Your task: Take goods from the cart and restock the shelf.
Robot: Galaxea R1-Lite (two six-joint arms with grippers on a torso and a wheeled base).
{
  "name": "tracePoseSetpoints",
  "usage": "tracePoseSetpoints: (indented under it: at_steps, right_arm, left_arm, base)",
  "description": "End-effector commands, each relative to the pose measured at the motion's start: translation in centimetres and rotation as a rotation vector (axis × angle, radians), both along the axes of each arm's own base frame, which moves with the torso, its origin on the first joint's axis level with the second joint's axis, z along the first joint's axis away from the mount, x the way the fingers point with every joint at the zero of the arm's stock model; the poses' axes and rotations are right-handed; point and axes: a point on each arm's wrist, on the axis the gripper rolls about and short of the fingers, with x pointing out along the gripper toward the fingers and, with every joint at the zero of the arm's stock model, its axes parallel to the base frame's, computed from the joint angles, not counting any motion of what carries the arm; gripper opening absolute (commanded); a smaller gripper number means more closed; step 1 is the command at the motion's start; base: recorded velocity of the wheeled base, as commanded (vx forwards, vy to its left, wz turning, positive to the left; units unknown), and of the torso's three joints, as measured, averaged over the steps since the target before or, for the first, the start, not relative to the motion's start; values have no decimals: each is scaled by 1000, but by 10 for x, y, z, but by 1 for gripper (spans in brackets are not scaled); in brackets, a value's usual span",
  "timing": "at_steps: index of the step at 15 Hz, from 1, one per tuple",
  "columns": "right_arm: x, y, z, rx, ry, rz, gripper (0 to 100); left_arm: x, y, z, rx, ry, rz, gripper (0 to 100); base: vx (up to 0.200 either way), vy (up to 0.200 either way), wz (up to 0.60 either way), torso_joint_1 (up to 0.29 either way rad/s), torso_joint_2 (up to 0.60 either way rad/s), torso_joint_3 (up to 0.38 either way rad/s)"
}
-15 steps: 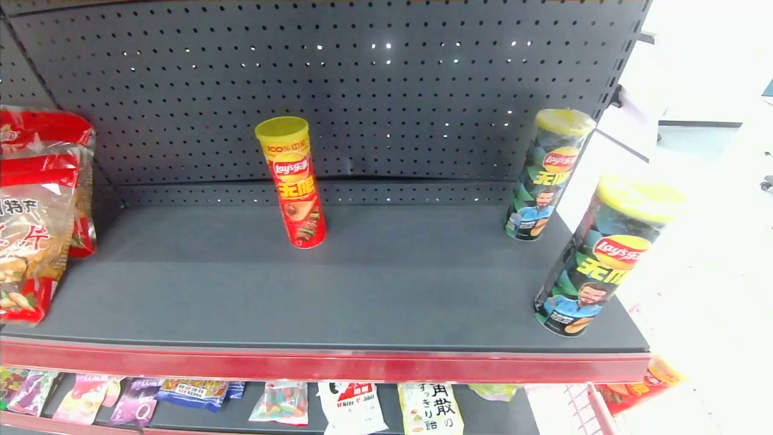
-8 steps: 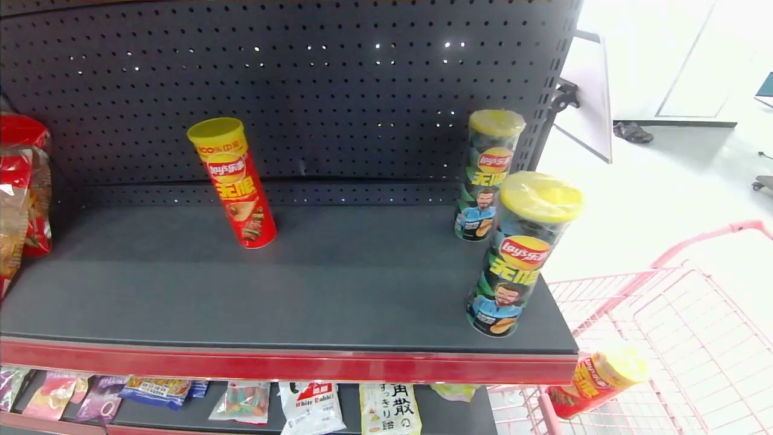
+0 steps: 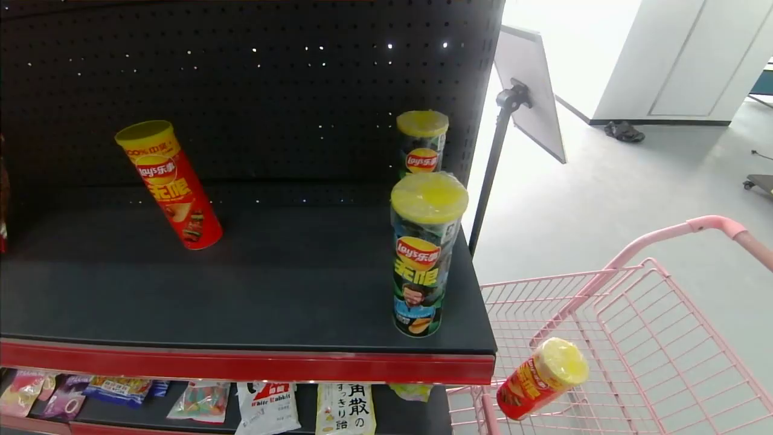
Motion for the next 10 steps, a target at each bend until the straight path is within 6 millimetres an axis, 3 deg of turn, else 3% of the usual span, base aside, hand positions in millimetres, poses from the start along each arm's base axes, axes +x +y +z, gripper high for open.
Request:
tracePoseSetpoints:
  at_steps: [1,10]
  right_arm:
    - [0,0,0,0,1,0,100]
    - [0,0,0,0,1,0,100]
  left_arm:
    - [0,0,0,-1,1,0,100]
    - [0,0,0,-1,1,1,100]
  base:
    - [0,0,0,0,0,0]
    - [0,0,0,0,0,0]
